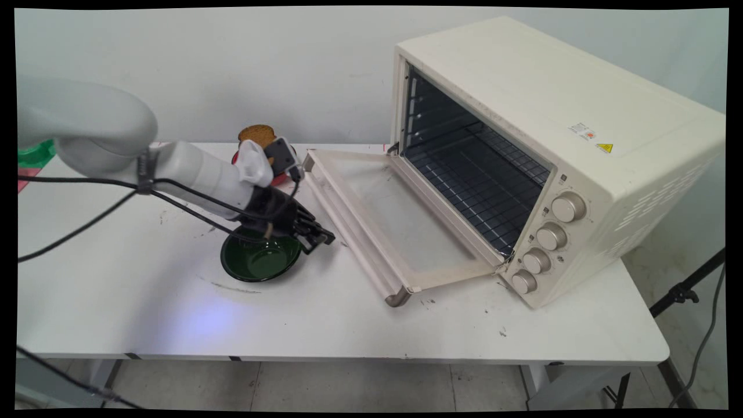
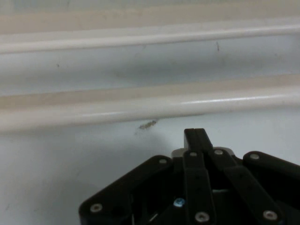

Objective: Close the oven

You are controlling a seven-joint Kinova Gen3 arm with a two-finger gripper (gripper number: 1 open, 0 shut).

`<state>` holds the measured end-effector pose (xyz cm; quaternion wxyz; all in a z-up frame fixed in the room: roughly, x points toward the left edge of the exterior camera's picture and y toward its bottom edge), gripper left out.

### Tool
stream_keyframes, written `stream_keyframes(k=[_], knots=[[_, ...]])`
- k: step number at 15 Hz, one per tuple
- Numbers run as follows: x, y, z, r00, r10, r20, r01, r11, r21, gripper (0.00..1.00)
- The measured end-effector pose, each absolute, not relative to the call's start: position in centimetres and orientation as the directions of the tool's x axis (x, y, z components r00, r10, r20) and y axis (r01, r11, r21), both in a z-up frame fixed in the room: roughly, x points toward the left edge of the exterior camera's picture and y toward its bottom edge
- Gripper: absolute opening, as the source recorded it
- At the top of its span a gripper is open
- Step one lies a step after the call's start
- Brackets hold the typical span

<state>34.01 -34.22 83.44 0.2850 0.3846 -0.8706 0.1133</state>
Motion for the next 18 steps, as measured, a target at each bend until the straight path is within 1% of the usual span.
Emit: stream_keyframes(k=[5, 9, 14, 18], knots=[[32.8, -35.4, 81.4, -0.529, -0.615, 0.585, -0.742, 0.670, 0.033, 0.00], [32.2, -36.0, 80.8, -0.517, -0.617, 0.593, -0.744, 0.667, 0.044, 0.00], [31.6, -36.8, 81.4, -0.496, -0.607, 0.621, -0.741, 0.669, 0.062, 0.00], [31.0, -37.4, 82.9, -0.471, -0.592, 0.655, -0.736, 0.673, 0.079, 0.00]])
